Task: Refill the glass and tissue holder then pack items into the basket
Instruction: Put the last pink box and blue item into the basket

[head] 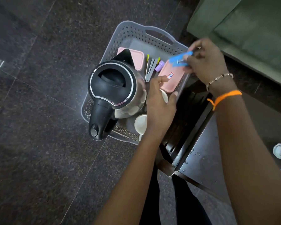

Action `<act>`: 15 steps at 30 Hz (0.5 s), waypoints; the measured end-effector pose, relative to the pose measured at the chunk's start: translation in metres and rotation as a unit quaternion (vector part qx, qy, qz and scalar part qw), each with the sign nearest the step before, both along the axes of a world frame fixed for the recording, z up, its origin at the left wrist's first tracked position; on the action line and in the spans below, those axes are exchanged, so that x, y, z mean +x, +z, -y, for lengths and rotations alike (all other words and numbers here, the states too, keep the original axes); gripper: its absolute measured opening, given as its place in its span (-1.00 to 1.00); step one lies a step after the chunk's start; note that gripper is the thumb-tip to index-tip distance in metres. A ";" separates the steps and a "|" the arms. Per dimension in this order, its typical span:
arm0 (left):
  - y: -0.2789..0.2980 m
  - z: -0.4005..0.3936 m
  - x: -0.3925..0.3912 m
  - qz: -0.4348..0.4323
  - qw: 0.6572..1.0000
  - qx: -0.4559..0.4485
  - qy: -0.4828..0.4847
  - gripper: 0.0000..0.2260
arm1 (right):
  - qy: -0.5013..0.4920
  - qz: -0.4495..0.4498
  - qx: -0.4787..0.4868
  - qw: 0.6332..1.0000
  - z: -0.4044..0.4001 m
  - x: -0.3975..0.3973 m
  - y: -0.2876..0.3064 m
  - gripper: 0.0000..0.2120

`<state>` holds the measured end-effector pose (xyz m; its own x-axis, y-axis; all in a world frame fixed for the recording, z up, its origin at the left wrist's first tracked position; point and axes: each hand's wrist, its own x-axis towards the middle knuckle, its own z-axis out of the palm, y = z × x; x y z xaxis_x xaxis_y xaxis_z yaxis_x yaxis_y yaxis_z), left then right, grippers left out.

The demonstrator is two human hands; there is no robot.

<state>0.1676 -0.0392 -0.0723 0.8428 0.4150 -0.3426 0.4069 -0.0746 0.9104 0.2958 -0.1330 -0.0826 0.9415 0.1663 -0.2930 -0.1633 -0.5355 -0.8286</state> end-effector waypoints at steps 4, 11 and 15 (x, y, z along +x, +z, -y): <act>-0.004 0.003 0.004 -0.019 0.999 0.024 -0.009 -0.77 | -0.017 0.077 -0.097 0.992 -0.007 0.029 -0.018 -0.75; -0.010 0.028 0.000 -0.017 0.999 0.025 -0.038 -0.85 | -0.084 0.043 -0.077 0.992 0.009 0.018 -0.038 -0.76; -0.012 0.059 -0.015 -0.037 0.996 0.009 -0.086 -0.84 | -0.161 0.035 0.001 0.986 0.063 -0.041 -0.032 -0.74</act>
